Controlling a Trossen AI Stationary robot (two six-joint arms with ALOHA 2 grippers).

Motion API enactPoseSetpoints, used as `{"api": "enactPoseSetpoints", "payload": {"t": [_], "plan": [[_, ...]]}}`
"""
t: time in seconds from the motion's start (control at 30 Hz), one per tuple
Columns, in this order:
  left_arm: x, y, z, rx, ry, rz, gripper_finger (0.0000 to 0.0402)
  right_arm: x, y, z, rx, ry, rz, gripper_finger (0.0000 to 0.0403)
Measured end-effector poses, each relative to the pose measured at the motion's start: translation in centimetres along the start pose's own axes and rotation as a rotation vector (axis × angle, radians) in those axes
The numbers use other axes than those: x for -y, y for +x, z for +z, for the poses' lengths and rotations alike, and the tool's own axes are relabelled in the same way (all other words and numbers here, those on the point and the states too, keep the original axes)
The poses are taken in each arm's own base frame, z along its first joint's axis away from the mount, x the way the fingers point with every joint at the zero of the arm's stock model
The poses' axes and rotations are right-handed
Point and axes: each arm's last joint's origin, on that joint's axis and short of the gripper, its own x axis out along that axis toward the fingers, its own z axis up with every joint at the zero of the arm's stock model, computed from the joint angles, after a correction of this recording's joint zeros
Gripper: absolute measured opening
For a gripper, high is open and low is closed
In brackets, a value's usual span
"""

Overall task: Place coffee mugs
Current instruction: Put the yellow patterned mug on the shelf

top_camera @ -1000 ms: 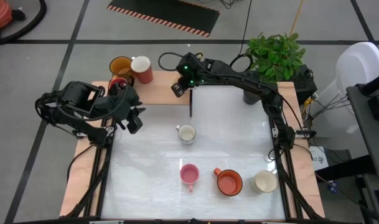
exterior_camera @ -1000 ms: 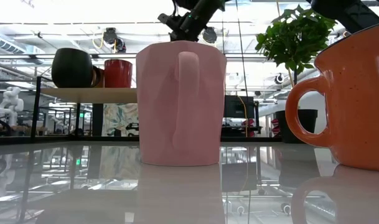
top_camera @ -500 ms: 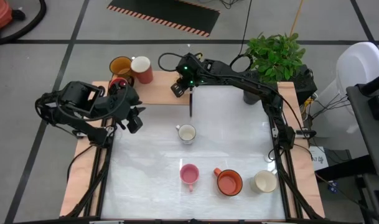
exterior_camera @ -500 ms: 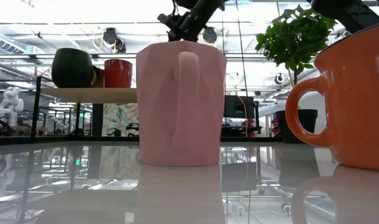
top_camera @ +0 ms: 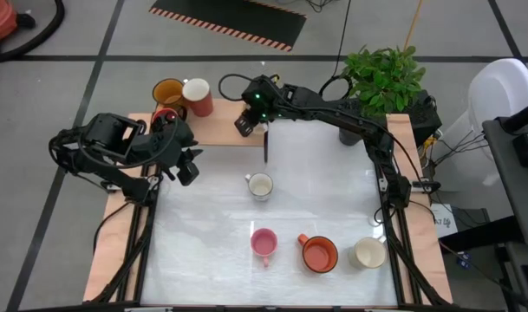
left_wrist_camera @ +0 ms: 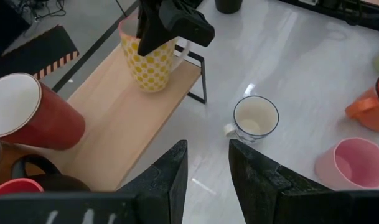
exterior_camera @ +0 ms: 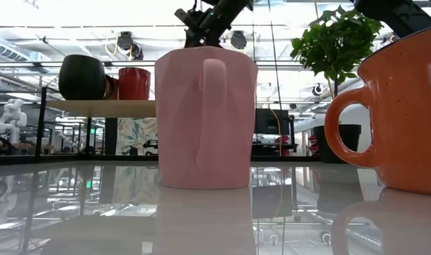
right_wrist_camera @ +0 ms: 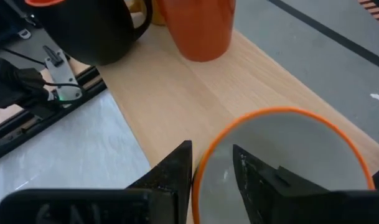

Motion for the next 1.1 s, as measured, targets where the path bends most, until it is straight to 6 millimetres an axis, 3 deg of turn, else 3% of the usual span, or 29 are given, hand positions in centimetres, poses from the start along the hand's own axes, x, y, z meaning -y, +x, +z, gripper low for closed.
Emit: {"api": "enactPoseSetpoints", "payload": {"t": [0.73, 0.83, 1.1], "plan": [[0.0, 0.0, 0.0, 0.0, 0.029, 0.001, 0.0122, -1.8, -0.5, 0.4, 0.083, -0.004, 0.038, 0.0101], [-0.2, 0.2, 0.2, -0.003, 0.055, -0.009, 0.0122, -1.9, -2.3, 0.9, 0.121, 0.001, 0.045, 0.0101], [-1.0, 1.6, 2.8, 0.09, 0.14, -0.072, 0.0122, -1.6, -10.8, 2.0, 0.191, -0.006, 0.072, 0.0101]]}}
